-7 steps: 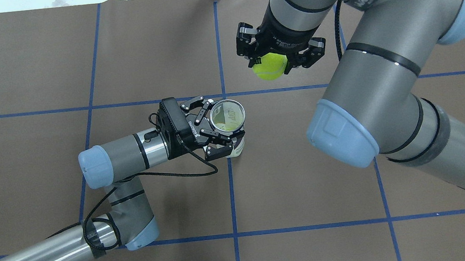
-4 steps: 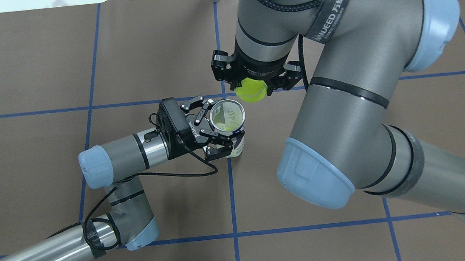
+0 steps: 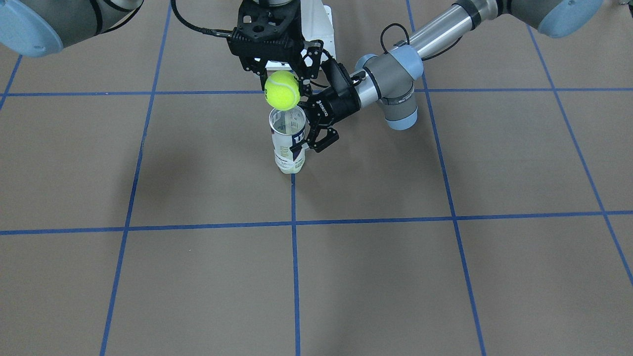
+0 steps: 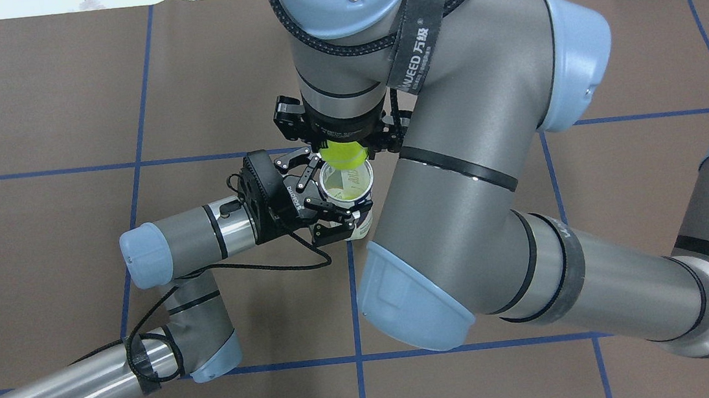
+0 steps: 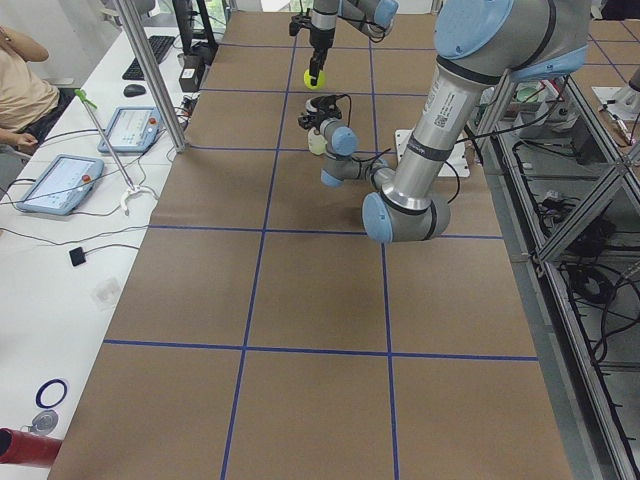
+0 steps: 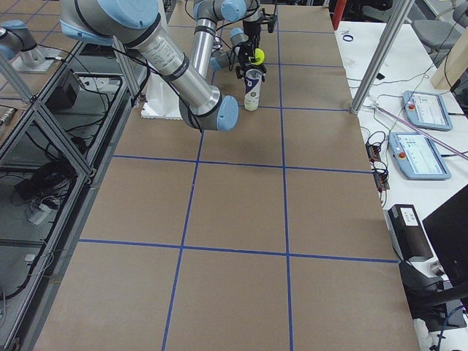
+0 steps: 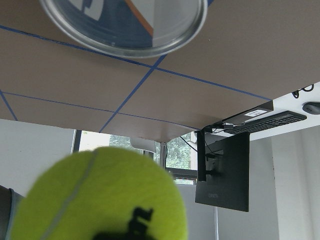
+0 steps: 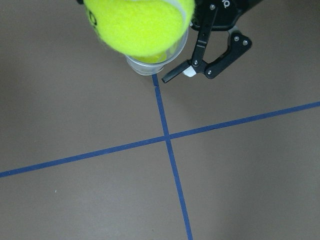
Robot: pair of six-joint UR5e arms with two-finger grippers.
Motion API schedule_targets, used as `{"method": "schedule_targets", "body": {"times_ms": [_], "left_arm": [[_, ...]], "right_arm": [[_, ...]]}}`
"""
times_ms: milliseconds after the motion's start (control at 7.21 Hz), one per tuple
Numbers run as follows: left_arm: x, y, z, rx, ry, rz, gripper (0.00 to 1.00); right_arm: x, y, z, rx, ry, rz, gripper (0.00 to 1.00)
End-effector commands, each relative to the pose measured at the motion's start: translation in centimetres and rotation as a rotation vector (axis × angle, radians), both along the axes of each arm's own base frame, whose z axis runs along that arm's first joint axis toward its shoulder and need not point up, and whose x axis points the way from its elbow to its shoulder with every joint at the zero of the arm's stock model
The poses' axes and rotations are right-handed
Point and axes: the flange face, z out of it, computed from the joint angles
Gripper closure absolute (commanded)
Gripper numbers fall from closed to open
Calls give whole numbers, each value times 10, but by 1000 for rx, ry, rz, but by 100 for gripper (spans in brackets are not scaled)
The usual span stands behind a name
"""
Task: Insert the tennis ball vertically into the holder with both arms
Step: 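Carry the ball with the right gripper above the holder's opening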
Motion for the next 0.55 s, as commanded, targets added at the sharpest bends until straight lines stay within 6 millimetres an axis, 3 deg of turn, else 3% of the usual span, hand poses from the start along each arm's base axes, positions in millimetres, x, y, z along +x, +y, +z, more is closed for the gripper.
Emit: {"method": "schedule_targets", "body": {"times_ms": [0,416], "left_arm": [[0,0,0,2,5,0,1],[0,0,0,2,5,0,1]], "right_arm": [[-13,4,3,12,18,-2,100],[-27,8,14,14,48,-8,100]]}}
